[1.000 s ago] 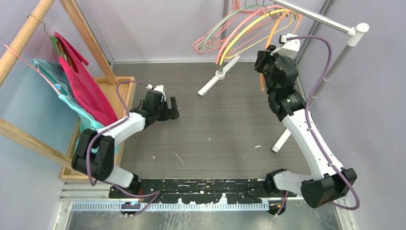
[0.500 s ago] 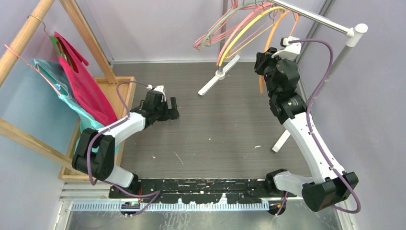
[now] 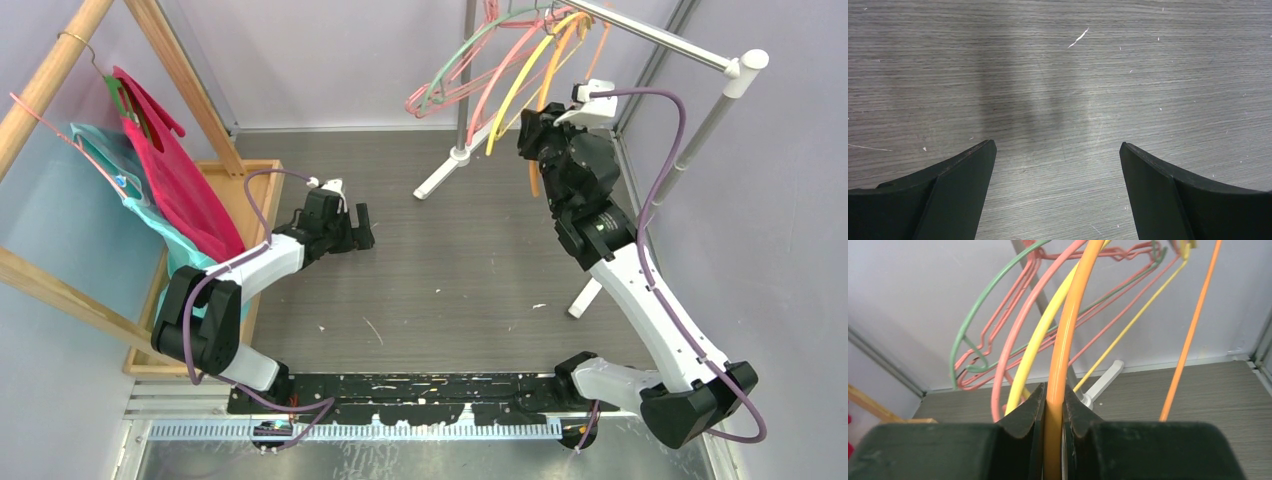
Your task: Organize the hangers
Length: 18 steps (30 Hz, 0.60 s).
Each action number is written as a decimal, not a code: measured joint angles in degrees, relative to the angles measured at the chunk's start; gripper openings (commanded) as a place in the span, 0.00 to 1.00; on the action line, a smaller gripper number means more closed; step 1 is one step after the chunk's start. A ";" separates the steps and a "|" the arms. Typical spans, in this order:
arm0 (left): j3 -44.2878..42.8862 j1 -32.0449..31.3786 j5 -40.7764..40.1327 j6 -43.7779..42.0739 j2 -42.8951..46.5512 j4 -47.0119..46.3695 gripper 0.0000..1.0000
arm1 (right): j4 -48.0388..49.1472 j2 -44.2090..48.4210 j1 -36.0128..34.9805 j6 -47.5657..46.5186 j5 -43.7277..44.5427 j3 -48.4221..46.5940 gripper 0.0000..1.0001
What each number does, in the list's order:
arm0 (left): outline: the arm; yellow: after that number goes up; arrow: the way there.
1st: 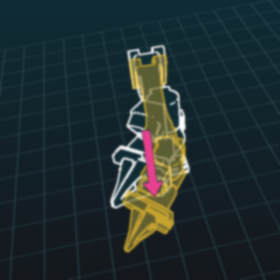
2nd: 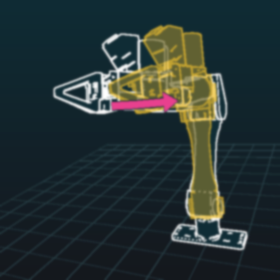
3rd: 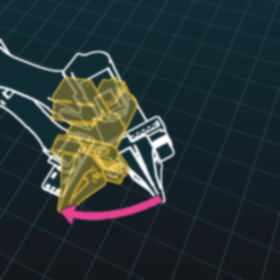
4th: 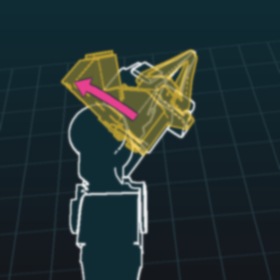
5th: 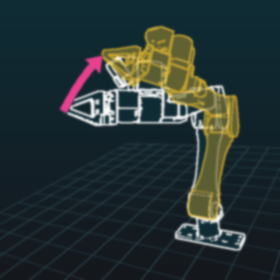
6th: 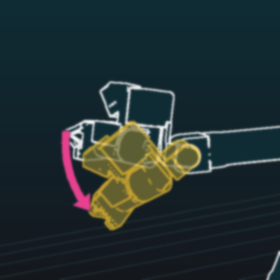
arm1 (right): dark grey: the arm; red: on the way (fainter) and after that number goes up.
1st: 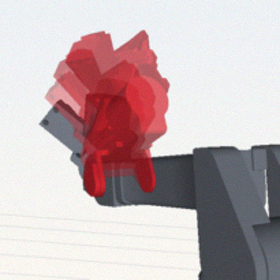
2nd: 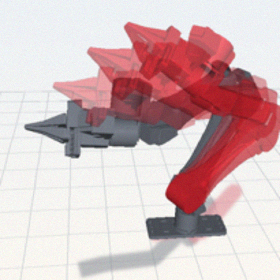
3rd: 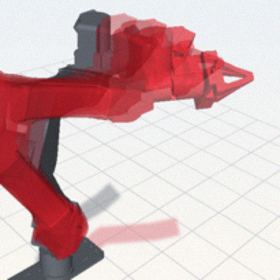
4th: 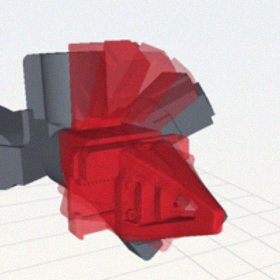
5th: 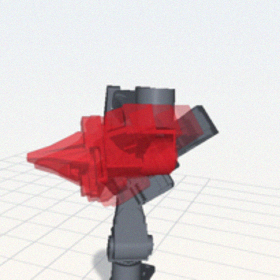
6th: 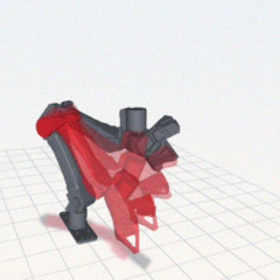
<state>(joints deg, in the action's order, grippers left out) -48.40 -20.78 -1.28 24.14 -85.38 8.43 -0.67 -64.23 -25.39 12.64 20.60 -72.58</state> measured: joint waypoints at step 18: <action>0.00 0.00 -0.02 -0.09 0.00 0.00 0.98 | 4.59 -4.74 3.85 -2.23 7.10 -2.86 0.01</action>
<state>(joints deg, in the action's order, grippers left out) -48.40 -20.78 -1.30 24.05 -85.38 8.43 3.92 -68.97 -21.54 10.41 27.70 -75.44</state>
